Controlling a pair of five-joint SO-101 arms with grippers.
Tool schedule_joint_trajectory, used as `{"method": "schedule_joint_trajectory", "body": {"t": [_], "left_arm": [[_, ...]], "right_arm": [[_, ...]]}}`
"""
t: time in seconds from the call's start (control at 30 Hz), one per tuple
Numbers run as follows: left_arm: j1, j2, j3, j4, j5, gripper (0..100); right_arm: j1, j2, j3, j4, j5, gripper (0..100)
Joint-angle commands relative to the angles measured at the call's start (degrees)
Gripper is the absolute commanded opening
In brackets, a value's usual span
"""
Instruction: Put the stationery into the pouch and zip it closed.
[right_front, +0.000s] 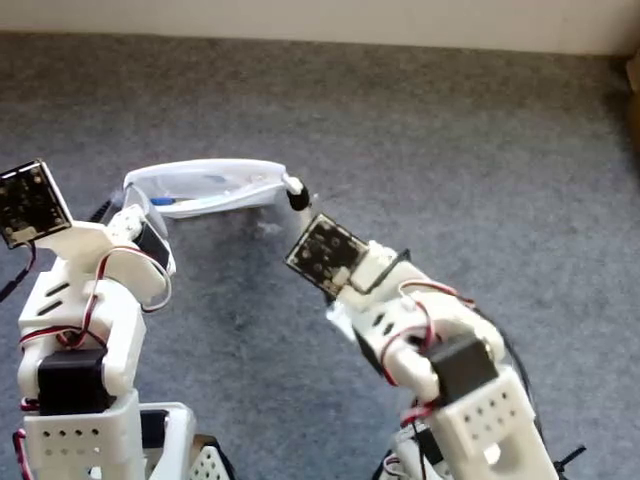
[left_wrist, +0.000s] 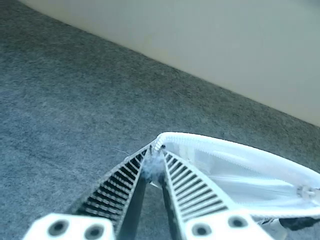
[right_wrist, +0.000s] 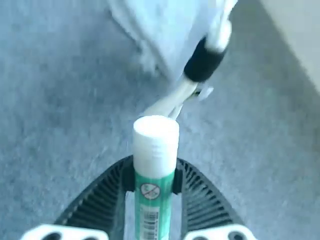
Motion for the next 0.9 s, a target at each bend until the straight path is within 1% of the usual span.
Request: {"method": "schedule_joint_trajectory", "body": {"t": [0.0, 0.1, 0.17, 0.37, 0.43, 0.57, 0.7, 0.87], "left_arm": [[-1.1, -0.13, -0.4, -0.35, -0.62, 1], [-1.1, -0.13, -0.4, -0.26, -0.62, 1], [-1.1, -0.13, -0.4, -0.26, -0.62, 1], [-0.84, -0.13, -0.4, -0.26, -0.53, 1], [-0.84, -0.13, -0.4, -0.26, -0.53, 1], [-0.75, -0.13, -0.31, -0.26, -0.53, 1], [-0.75, -0.13, -0.04, -0.26, -0.53, 1], [-0.75, -0.13, 0.48, -0.53, -0.53, 1]], "right_arm": [[-3.12, -3.03, -0.84, -13.14, -5.63, 0.6], [-5.14, -1.89, -0.92, -22.29, -9.14, 0.6], [-6.9, -1.1, -0.75, -28.7, -10.2, 0.6], [-13.05, 3.56, -0.4, -54.29, -10.02, 0.6], [-15.16, 6.73, -0.4, -59.91, -10.02, 0.6], [-17.98, 13.67, -0.75, -67.38, -10.02, 0.6], [-18.07, 20.09, -0.31, -74.95, -10.02, 0.6], [-17.36, 24.57, -0.31, -77.05, -10.37, 0.6]]}}
